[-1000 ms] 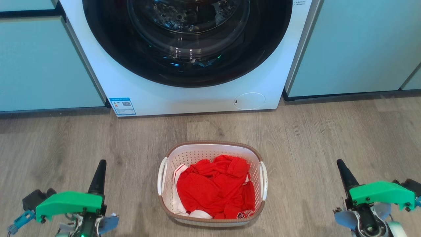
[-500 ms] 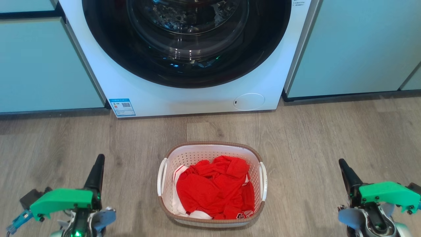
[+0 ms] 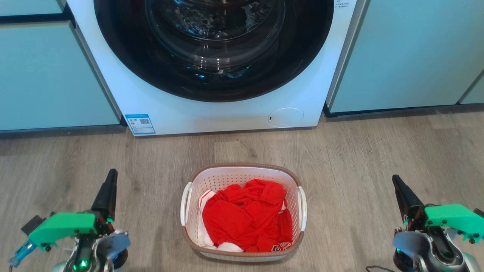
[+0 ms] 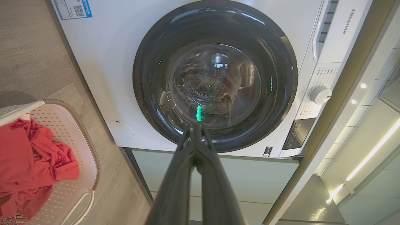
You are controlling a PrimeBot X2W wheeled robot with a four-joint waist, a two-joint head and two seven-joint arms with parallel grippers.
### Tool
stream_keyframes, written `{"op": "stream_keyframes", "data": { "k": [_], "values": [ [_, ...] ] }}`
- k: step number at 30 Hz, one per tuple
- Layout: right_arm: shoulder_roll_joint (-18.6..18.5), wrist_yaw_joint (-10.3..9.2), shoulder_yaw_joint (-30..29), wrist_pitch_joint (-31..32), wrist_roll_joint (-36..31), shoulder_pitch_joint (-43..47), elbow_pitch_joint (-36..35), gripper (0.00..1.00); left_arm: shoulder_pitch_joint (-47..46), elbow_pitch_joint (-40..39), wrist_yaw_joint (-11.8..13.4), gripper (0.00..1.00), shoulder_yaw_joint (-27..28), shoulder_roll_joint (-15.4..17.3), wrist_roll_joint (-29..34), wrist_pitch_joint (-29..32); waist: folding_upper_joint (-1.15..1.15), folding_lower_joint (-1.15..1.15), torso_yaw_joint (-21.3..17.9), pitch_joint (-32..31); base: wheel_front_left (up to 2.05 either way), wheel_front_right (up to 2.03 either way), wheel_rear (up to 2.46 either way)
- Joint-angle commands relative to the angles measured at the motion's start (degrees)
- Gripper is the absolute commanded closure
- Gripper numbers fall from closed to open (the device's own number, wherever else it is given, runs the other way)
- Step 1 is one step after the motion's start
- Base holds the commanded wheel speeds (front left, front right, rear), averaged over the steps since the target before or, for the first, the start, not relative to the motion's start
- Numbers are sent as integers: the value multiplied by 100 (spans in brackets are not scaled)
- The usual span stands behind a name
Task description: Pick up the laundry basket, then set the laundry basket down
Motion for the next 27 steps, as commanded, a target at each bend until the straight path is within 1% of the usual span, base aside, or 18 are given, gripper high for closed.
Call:
{"op": "stream_keyframes", "data": {
  "k": [1,27],
  "values": [
    [-76,40,85,31,32,-260,-210,100,-307,-169,-40,100,236,56,-25,34,0,0,0,0,0,0,0],
    [-39,40,33,73,-12,-265,-206,100,-310,-168,-40,100,274,30,7,64,0,0,0,0,0,0,0]
  ]
}}
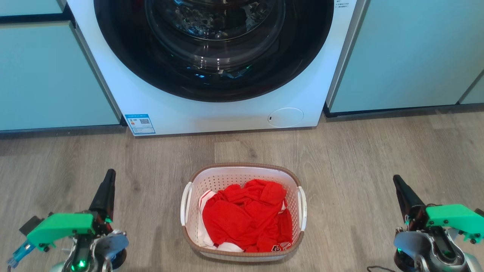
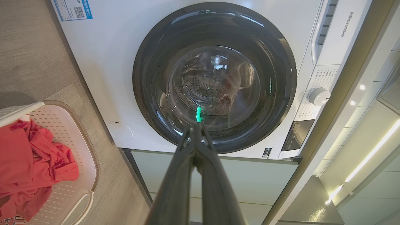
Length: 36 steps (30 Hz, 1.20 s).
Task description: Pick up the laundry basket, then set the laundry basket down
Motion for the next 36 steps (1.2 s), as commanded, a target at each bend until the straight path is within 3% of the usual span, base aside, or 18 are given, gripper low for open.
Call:
{"op": "stream_keyframes", "data": {
  "k": [1,36],
  "values": [
    [-41,40,89,24,-12,-265,-207,100,-310,-168,-40,100,203,39,8,27,0,0,0,0,0,0,0],
    [-6,40,39,64,-54,-269,-204,100,-313,-166,-40,100,239,14,37,55,0,0,0,0,0,0,0]
  ]
}}
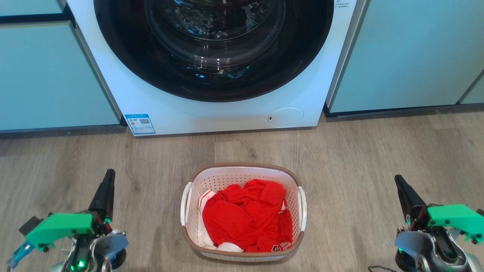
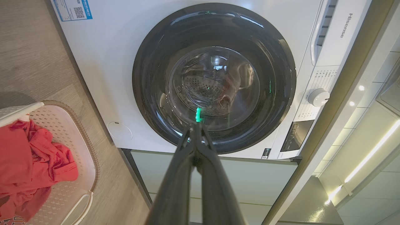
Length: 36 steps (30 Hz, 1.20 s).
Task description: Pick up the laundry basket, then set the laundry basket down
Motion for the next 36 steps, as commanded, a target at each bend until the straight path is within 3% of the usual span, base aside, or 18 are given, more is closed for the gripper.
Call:
{"op": "stream_keyframes", "data": {
  "k": [1,36],
  "values": [
    [-16,40,99,39,-43,-270,-204,100,-313,-166,-40,100,196,31,30,29,0,0,0,0,0,0,0],
    [7,40,66,64,-70,-273,-202,100,-315,-166,-40,100,218,16,49,46,0,0,0,0,0,0,0]
  ]
}}
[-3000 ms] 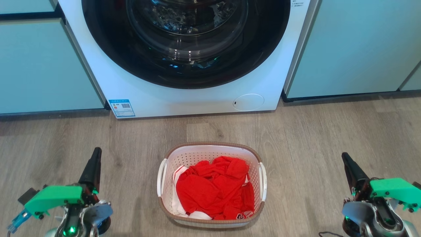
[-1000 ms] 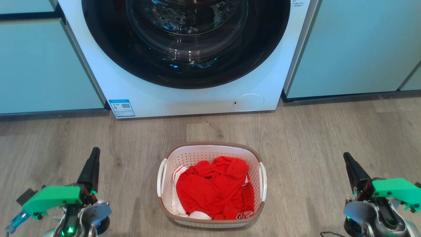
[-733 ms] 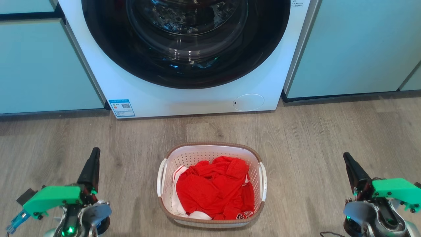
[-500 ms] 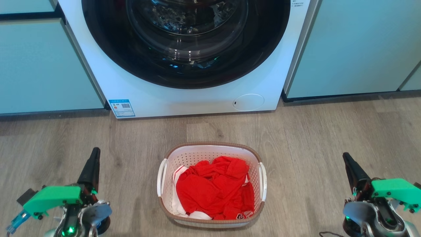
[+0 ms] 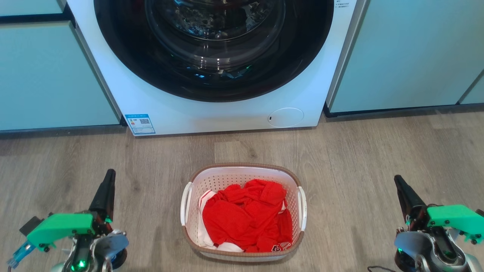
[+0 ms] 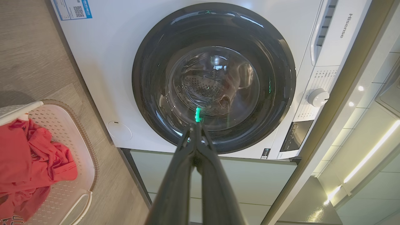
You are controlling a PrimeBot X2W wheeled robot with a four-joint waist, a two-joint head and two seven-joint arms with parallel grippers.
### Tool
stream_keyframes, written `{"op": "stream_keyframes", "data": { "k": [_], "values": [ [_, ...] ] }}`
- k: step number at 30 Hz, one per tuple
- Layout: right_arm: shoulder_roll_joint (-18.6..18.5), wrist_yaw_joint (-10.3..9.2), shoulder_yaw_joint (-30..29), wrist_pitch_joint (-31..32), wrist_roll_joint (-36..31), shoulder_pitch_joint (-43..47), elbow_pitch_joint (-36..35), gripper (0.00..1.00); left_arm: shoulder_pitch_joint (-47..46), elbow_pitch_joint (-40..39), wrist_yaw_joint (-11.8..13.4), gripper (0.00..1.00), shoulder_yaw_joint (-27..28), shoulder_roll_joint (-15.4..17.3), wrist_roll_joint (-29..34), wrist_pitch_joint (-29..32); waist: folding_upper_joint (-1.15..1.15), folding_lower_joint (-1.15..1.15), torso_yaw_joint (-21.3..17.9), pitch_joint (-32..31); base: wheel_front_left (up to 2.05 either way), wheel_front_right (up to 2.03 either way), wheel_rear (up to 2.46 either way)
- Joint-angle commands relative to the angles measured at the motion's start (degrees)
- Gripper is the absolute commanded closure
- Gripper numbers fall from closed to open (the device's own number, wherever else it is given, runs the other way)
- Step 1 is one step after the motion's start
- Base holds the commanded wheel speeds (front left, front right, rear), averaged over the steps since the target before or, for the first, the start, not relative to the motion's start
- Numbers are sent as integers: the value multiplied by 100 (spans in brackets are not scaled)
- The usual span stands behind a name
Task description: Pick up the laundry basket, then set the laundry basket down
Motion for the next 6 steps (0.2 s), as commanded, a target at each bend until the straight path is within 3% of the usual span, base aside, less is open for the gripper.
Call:
{"op": "stream_keyframes", "data": {
  "k": [1,6],
  "values": [
    [-36,40,105,56,-27,-273,-202,100,-314,-166,-40,100,202,39,48,28,0,0,0,0,0,0,0],
    [-33,40,102,59,-30,-273,-202,100,-314,-166,-40,100,204,37,50,30,0,0,0,0,0,0,0]
  ]
}}
